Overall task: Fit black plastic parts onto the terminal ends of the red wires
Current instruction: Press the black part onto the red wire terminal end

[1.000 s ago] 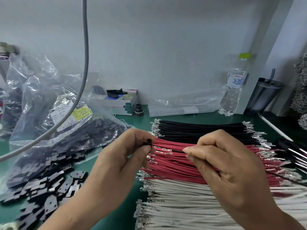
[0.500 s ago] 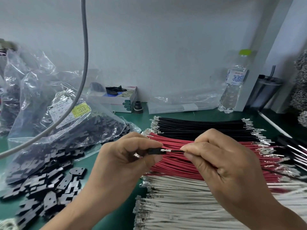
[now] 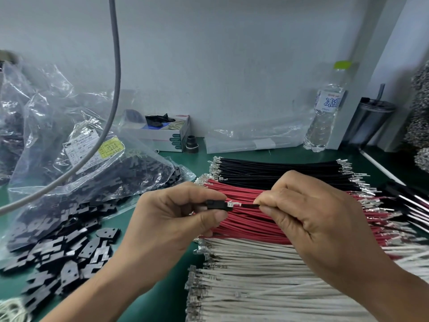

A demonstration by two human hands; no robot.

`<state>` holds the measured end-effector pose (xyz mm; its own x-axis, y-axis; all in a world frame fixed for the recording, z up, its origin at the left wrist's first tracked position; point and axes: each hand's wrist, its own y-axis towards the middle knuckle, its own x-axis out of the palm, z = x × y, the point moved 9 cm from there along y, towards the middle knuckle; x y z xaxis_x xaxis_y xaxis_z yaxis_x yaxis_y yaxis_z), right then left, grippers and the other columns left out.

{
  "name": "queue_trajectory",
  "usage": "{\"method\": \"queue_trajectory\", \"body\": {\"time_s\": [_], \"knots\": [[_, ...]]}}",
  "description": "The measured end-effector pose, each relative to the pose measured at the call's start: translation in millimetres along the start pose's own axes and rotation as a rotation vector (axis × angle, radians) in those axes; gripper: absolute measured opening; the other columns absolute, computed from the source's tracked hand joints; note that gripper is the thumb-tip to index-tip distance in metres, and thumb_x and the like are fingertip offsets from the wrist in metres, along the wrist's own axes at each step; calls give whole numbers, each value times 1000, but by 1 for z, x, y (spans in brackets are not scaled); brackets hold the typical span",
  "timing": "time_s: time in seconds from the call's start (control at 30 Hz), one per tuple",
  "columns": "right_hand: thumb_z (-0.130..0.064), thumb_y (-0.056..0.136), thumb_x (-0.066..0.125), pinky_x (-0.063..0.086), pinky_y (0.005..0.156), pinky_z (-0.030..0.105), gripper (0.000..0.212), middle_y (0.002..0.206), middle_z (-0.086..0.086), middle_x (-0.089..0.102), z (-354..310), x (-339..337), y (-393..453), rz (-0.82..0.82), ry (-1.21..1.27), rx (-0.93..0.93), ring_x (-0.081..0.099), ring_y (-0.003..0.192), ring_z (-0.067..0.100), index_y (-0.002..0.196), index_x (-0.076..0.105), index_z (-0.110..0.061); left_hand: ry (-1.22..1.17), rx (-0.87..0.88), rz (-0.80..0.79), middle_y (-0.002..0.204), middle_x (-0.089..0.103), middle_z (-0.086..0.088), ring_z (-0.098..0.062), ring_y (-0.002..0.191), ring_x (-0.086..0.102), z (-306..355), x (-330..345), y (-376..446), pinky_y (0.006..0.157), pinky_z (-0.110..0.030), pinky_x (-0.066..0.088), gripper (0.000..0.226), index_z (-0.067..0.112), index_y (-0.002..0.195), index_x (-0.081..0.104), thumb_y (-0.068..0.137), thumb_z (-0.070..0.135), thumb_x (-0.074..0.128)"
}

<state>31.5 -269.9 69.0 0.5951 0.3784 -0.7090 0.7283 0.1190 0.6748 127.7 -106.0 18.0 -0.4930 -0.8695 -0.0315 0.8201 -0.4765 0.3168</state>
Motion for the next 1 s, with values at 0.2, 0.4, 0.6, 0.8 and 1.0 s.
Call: {"method": "queue_trajectory", "body": {"time_s": [0.2,0.4,0.6,0.8,1.0], "knots": [[-33,97,58,50,61,26,17,87,-17,59,-2,10,0,-99,56,10,59,78,4,94,74,-27,69,42,-21,86,73,-18,-37,74,70,9,1,-1,66,-42,63,24,16,89,84,65,15,88],[-36,98,57,41,66,19,16,88,-19,58,8,30,-5,-221,202,140,59,83,6,88,69,-34,510,237,-35,86,74,9,-5,67,66,25,12,-6,60,-9,47,19,30,87,83,72,19,89],[-40,92,60,47,62,29,15,81,-19,57,5,27,-3,-106,147,132,58,76,5,88,71,-32,367,146,32,78,74,3,-10,63,67,15,5,-3,60,-15,50,17,32,86,83,70,27,85],[-33,98,52,44,62,25,23,83,-15,53,-15,27,-1,-18,77,14,52,74,6,87,69,-21,418,174,31,74,71,8,-3,59,60,20,4,-6,56,-9,44,16,33,85,83,71,25,85],[-26,95,68,46,66,30,13,88,-6,63,-14,-7,5,202,-161,-60,55,81,16,91,76,-17,178,55,98,71,75,-6,-14,53,63,8,-2,1,54,-24,54,16,32,87,82,71,30,83]]}}
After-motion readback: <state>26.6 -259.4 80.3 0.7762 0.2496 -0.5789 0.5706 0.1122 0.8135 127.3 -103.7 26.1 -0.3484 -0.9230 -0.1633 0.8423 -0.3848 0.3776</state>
